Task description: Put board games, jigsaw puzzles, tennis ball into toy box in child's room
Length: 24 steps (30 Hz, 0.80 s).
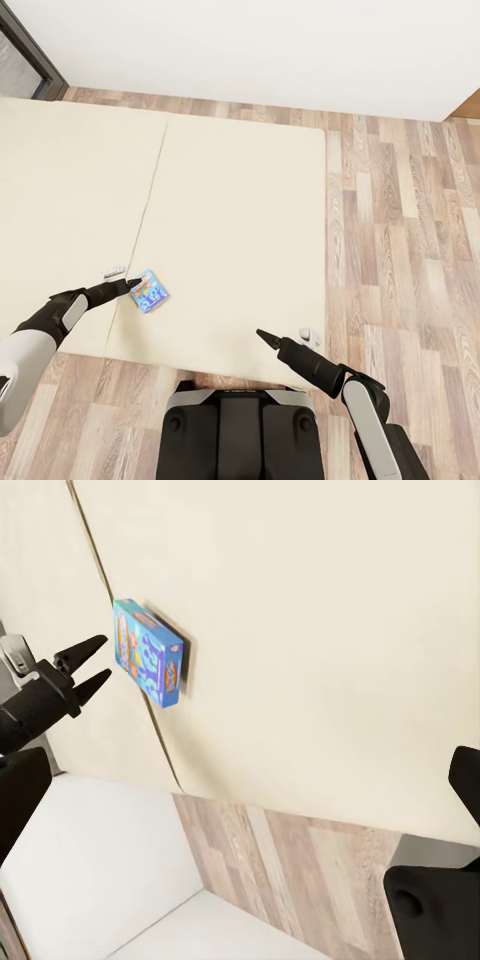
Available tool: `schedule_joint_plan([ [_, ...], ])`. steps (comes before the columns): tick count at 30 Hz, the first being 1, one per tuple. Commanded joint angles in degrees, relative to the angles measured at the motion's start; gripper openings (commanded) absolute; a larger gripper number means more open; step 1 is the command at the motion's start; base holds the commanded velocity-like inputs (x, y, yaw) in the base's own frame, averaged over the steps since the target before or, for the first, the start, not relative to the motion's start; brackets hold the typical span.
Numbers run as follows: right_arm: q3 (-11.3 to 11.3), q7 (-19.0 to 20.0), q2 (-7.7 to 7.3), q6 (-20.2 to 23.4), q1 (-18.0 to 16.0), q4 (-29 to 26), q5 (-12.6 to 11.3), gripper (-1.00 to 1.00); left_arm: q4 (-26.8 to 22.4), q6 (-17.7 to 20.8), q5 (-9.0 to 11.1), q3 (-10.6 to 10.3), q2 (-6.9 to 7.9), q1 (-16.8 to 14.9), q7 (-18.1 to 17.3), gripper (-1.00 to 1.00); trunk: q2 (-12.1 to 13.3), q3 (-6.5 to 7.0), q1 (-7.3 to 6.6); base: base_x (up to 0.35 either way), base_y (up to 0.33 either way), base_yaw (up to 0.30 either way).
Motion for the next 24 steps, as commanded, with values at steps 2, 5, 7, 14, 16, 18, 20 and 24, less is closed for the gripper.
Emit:
schedule_joint_plan([
  [2,-0.1,0.2,0.02,0.3,0.0,0.0,0.2,1.00,0.0,0.5,0.5,0.1,0.03,0.0,-0.1,1.00,-0.1,-0.06,0.03,0.004,-0.004,0.000],
  [5,-0.1,0.2,0.03,0.3,0.0,0.0,0.2,1.00,0.0,0.5,0.5,0.1,0.02,0.0,-0.1,1.00,-0.1,-0.06,0.03,0.002,-0.002,0.000],
  [7,-0.1,0.2,0.04,0.3,0.0,0.0,0.2,1.00,0.0,0.5,0.5,0.1,0.03,0.0,-0.1,1.00,-0.1,-0.09,0.03,0.001,-0.001,0.000],
  [14,-0.1,0.3,0.02,0.3,0.0,0.0,0.2,1.00,0.0,0.4,0.5,0.1,0.03,0.0,-0.1,1.00,-0.1,-0.43,0.03,0.000,0.000,0.000],
  [16,-0.1,0.3,0.03,0.3,0.0,0.0,0.2,1.00,0.0,0.4,0.5,0.1,0.05,0.0,-0.1,1.00,-0.1,-0.58,0.03,0.000,0.000,0.000],
  [18,-0.1,0.4,0.03,0.3,0.0,0.0,0.2,1.00,0.0,0.4,0.5,0.1,0.06,0.0,-0.1,1.00,-0.1,-0.76,0.03,0.000,0.000,0.000],
  [20,-0.1,0.5,0.04,0.3,0.0,0.0,0.2,1.00,0.0,0.4,0.5,0.1,0.08,0.0,-0.1,1.00,-0.1,-0.93,0.03,0.000,0.000,0.000],
  [24,-0.1,0.5,0.01,0.3,0.0,0.0,0.2,1.00,0.0,0.4,0.5,0.1,0.06,0.0,-0.1,1.00,-0.1,-1.30,0.03,0.000,0.000,0.000],
])
